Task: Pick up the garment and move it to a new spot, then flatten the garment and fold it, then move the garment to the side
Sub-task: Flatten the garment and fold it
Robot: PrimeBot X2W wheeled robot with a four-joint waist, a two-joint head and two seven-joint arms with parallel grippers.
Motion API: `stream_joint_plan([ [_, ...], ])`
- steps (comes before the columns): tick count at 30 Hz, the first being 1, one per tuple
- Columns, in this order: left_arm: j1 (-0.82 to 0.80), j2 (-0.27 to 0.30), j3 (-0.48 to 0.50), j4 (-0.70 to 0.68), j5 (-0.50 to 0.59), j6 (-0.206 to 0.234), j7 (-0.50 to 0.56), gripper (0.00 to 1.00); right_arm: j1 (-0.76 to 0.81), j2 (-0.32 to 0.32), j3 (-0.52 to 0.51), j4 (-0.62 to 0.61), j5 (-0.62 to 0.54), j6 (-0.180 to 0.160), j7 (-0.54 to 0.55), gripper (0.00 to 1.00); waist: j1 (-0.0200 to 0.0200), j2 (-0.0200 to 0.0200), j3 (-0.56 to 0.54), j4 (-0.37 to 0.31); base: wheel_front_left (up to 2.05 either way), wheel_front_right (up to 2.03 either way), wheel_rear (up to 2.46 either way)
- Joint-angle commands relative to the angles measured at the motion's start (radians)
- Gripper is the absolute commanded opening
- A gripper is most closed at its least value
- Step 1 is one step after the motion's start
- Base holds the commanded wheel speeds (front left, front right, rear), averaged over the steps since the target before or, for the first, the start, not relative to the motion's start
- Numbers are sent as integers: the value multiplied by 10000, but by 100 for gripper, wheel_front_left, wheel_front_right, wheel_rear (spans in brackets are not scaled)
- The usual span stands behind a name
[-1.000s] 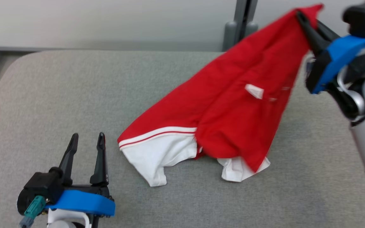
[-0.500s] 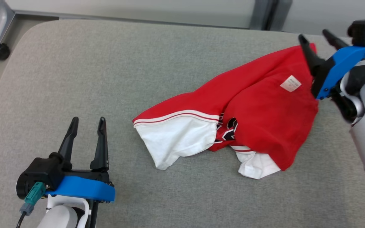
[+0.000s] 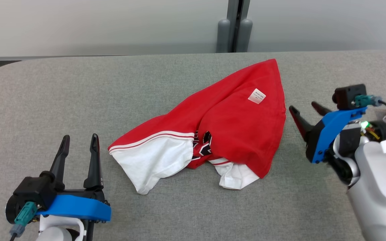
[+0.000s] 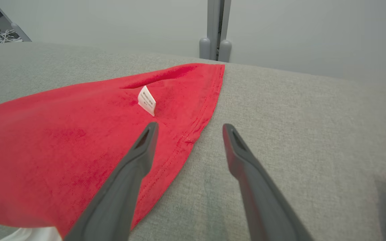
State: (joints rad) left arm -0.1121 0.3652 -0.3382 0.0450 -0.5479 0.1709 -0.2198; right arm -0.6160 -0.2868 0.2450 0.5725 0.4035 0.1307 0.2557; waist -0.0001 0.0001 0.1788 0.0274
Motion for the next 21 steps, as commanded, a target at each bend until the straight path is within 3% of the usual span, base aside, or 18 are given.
stream_joint_plan([
  [1, -11, 75, 0, -85, -51, 26, 53, 100, 349, 508, -550, 42, -405, 1, 303, 100, 1, -1, 70, -13, 0, 0, 0],
  [6, -210, 138, -100, -173, 11, -73, 106, 100, 242, 1599, -2134, 532, -1305, 1, 721, 100, 1, -1, 405, 259, 0, 0, 0],
  [10, -411, 135, -182, -136, 45, -154, 137, 100, -285, 2065, -3388, 1241, -1974, 1, 746, 100, 1, -1, 638, 610, 0, 0, 0],
  [15, -550, 138, -252, 4, 20, -253, 132, 100, -950, 2282, -4710, 2333, -2589, 1, 610, 100, 1, -1, 804, 1011, 0, 0, 0],
  [18, -600, 136, -281, 48, 13, -284, 110, 100, -1226, 2337, -4947, 2708, -2791, 1, 566, 100, 1, -1, 841, 1133, 0, 0, 0],
  [19, -597, 130, -284, 64, 6, -283, 94, 100, -1349, 2342, -5066, 2824, -2829, 1, 485, 82, 1, -1, 857, 1170, 0, 0, 0],
  [20, -596, 123, -290, 86, -2, -290, 74, 100, -1457, 2335, -5110, 2952, -2926, 1, 385, 14, 1, -1, 871, 1190, 0, 0, 0],
  [21, -594, 121, -291, 105, -7, -295, 71, 100, -1530, 2337, -5117, 3052, -3003, 1, 312, 0, 1, -1, 876, 1201, 0, 0, 0],
])
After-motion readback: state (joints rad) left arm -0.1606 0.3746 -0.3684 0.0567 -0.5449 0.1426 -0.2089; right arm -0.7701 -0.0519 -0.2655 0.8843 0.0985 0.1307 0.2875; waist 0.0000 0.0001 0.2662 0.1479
